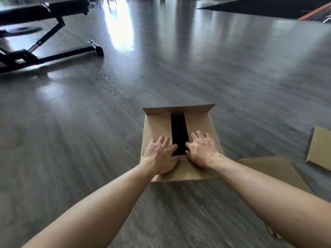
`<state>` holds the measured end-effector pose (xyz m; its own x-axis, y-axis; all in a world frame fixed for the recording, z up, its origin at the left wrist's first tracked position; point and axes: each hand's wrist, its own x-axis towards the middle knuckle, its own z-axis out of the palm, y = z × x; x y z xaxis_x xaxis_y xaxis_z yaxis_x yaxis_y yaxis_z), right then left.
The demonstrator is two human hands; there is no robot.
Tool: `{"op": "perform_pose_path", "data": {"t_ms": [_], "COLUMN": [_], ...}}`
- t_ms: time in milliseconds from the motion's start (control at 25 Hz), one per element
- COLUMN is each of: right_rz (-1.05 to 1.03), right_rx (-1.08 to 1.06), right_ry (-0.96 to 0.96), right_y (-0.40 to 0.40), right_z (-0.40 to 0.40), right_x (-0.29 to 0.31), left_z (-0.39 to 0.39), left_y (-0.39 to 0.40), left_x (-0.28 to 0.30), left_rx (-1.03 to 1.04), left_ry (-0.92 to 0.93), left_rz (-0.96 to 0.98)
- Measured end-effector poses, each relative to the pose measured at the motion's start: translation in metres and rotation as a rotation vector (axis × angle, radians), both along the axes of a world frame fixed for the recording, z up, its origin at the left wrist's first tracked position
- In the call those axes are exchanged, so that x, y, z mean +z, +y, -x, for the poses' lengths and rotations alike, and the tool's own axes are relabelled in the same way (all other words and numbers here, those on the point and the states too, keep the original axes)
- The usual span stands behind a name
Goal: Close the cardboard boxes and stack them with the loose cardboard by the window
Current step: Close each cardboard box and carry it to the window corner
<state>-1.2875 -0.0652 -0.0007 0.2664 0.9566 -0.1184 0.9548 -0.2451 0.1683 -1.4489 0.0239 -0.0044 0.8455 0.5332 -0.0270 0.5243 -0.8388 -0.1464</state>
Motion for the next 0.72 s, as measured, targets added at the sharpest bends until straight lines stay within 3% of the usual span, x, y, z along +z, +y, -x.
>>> {"op": "perform_pose_path", "data": {"t_ms": [160, 400, 480, 600, 720], "right_rz": [-0.233, -0.555, -0.463, -0.136, 0.045], "right_rx": [-0.081, -0.409, -0.528, -0.588, -0.517], "right_ry": [-0.046, -0.105, -0.1, -0.04, 0.257], "right_y": [-0.005, -0.03, -0.039, -0.043, -0.039], "right_z": [-0.01, -0.069, -0.084, -0.089, -0.077], "right_x": [0.014, 0.033, 0.028, 0.011, -0.009], "left_z": [0.008, 0.053, 0.068, 0.079, 0.073], "left_y": [0.016, 0.066, 0.075, 0.08, 0.074], "left_x": [0.017, 0.035, 0.03, 0.009, -0.013], "left_rx": [0.066, 0.482, 0.612, 0.644, 0.558], "left_ry": [-0.162, -0.329, -0.257, -0.049, 0.05], "left_rz": [-0.168, -0.305, -0.249, -0.082, 0.285]}}
